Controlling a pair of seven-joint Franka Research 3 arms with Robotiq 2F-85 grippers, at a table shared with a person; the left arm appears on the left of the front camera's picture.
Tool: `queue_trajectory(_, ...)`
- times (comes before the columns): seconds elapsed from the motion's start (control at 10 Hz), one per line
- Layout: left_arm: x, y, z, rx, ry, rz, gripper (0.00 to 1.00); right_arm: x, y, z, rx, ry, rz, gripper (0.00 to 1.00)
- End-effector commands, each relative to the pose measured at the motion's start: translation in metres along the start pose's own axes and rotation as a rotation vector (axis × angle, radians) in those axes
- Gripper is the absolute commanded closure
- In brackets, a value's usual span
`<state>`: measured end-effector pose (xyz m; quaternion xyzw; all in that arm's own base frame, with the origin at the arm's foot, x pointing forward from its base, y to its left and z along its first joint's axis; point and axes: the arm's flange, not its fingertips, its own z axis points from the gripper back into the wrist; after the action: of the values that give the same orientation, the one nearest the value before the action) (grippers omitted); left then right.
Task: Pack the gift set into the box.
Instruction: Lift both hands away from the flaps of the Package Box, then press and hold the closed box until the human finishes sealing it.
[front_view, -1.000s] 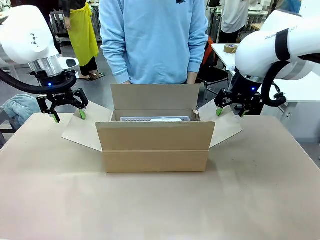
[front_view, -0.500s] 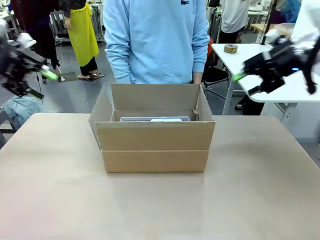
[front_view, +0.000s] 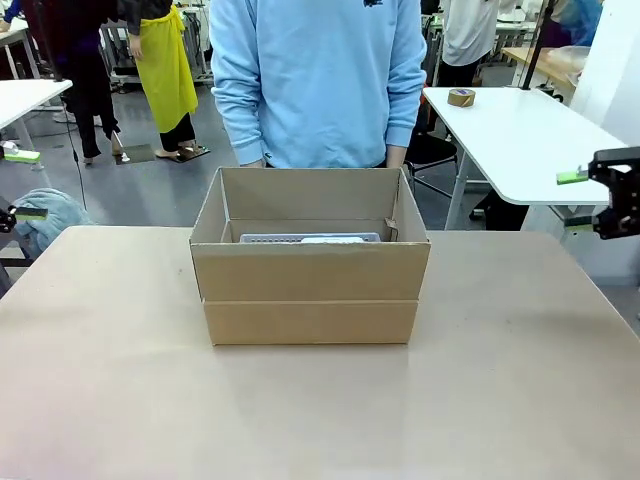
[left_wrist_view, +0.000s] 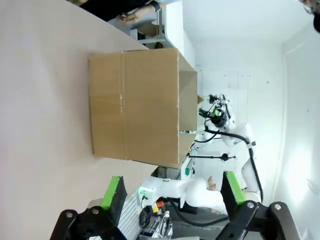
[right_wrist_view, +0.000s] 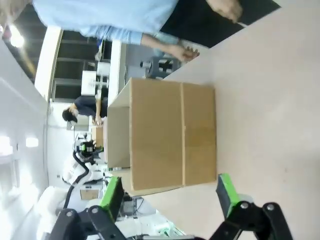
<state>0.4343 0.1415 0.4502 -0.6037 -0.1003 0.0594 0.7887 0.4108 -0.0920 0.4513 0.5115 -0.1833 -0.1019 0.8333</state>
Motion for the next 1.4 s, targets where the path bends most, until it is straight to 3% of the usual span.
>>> queue_trajectory(0.0, -0.0022, -0.0238, 0.0002, 0.028, 0.028, -0.084, 0.0, 0.0086, 0.0256, -0.0068, 0.039, 0.034, 0.074, 0.0)
queue_trajectory(1.3, -0.0022, -0.0238, 0.0002, 0.028, 0.028, -0.084, 0.0, 0.0086, 0.0256, -0.0068, 0.039, 0.034, 0.074, 0.0)
